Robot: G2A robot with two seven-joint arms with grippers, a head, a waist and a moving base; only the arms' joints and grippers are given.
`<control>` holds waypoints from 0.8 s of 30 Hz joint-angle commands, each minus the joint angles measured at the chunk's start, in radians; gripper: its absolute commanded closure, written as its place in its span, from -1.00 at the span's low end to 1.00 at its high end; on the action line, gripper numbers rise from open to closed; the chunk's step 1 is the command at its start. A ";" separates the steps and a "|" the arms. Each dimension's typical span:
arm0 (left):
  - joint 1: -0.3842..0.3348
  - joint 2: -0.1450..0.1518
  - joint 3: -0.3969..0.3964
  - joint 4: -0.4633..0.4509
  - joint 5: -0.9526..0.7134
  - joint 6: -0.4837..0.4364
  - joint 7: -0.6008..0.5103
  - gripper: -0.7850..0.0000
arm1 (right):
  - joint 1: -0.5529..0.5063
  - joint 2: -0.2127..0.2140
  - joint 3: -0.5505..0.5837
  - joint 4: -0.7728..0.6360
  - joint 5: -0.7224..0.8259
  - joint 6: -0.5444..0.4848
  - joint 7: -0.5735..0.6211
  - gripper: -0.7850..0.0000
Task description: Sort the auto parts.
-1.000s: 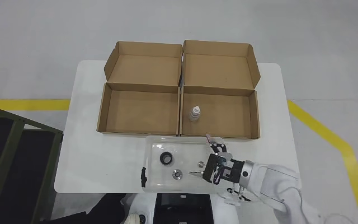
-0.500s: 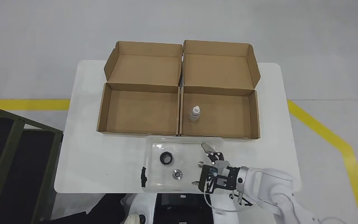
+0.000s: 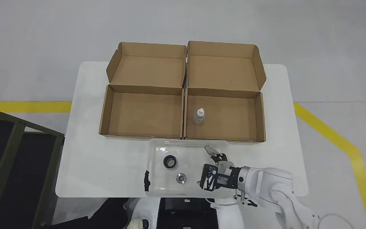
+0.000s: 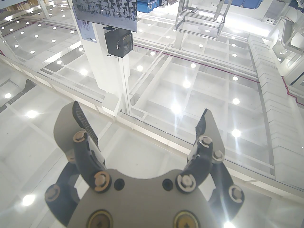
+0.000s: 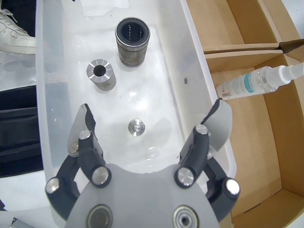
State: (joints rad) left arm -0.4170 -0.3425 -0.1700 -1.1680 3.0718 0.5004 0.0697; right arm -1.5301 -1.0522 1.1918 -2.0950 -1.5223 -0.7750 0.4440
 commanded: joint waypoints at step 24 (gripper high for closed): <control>0.000 0.000 0.000 0.000 0.000 0.000 0.000 -1.00 | 0.060 -0.001 -0.082 0.038 -0.008 -0.003 0.215 -0.47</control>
State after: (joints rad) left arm -0.4170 -0.3425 -0.1700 -1.1680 3.0718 0.5004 0.0697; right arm -1.4736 -1.0525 1.1124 -2.0601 -1.5319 -0.7793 0.6545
